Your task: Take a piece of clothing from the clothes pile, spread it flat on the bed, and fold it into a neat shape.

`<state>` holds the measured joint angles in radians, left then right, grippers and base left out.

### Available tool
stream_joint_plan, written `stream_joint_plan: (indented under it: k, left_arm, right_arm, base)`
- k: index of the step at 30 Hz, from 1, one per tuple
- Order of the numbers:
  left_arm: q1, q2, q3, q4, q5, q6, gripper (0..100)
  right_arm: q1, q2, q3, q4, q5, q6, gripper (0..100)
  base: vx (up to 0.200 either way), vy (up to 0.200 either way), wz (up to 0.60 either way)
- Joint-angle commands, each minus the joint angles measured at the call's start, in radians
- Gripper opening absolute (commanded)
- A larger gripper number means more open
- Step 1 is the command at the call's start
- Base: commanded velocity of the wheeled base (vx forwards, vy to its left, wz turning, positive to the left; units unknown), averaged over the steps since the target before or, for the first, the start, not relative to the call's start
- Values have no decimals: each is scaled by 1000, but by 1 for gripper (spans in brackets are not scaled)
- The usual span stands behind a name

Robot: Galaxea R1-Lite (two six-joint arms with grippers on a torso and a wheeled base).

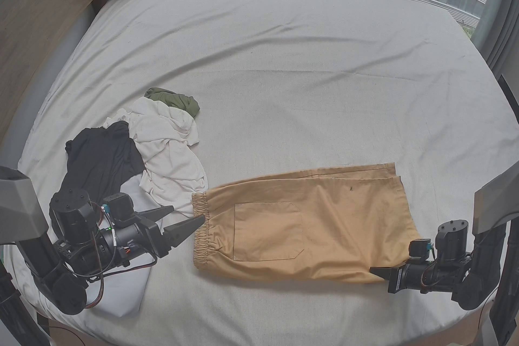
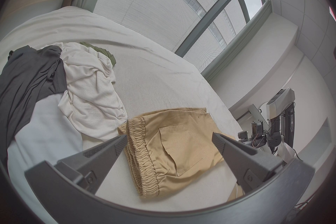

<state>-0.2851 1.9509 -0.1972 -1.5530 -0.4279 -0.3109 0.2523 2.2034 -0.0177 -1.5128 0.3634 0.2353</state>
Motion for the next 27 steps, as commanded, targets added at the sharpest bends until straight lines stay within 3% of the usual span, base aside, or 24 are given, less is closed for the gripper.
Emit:
stream_joint_plan:
  k: [1,6,7,9,11,27]
  left_arm:
    - [0,0,-1,-1,0,-1,100]
    - [0,0,-1,-1,0,-1,100]
    - [0,2,-1,-1,0,-1,100]
    - [0,2,-2,-1,0,-1,100]
    - [0,2,-2,-1,0,-1,100]
    - [-3,-1,-5,-1,1,-1,100]
  right_arm:
    - [1,16,18,-1,0,-1,0]
    - [1,24,18,-3,-3,-13,0]
    - [1,30,18,-17,-17,-5,100]
    - [-5,32,18,-27,-89,1,100]
    - [-19,22,16,-27,-116,-2,100]
    - [-323,-114,-10,-27,-121,-7,100]
  base:
    - [0,0,0]
    - [0,0,0]
    - [0,0,0]
    - [0,0,0]
    - [0,0,0]
    - [0,0,0]
